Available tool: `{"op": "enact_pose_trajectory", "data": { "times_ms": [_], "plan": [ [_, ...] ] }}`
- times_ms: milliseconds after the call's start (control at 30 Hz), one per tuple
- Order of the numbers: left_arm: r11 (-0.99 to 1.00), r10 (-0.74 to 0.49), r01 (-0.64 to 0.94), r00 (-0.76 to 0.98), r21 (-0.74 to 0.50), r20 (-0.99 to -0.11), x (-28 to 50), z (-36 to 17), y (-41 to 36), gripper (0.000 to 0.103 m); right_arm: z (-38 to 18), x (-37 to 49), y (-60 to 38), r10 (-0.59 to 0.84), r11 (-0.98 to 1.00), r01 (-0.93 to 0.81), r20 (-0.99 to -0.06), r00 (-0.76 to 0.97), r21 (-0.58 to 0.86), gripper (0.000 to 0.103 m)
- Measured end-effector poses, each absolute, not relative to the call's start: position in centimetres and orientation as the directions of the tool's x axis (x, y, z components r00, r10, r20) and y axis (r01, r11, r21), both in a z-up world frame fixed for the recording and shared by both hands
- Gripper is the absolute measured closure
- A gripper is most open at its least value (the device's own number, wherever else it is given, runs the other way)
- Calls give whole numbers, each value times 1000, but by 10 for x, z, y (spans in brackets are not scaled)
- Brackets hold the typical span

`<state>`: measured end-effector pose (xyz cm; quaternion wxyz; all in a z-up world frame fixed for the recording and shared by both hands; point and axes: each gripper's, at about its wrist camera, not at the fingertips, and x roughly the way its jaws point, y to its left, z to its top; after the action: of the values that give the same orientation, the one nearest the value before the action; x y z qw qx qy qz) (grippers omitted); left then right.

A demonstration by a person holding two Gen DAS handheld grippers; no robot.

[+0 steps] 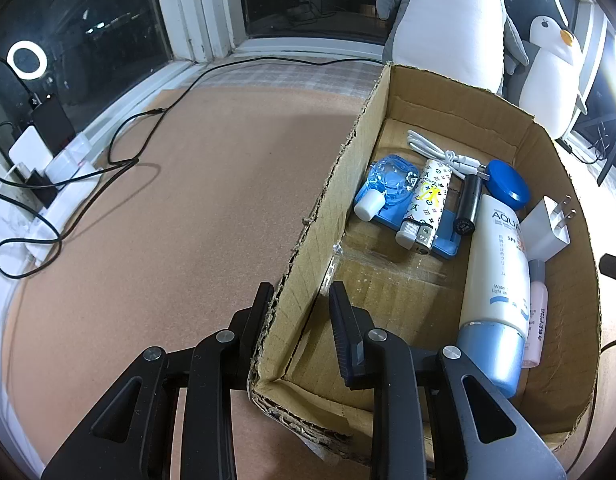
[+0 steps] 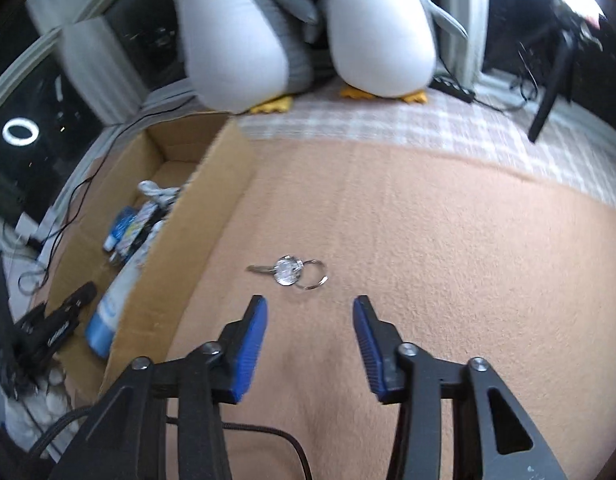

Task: Organize rigid objects
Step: 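Move the right gripper to the keys and grasp the key ring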

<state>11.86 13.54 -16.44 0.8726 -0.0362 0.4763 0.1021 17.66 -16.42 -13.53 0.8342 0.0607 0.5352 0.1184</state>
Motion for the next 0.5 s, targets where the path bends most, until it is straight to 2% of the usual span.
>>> {"op": "enact_pose_trajectory", "data": {
  "times_ms": [500],
  "plan": [
    [977,120,-213,534,5,-837,121,-163,137,78,-168,200,-184,413,882,115,-866,282,458,77]
  ]
}}
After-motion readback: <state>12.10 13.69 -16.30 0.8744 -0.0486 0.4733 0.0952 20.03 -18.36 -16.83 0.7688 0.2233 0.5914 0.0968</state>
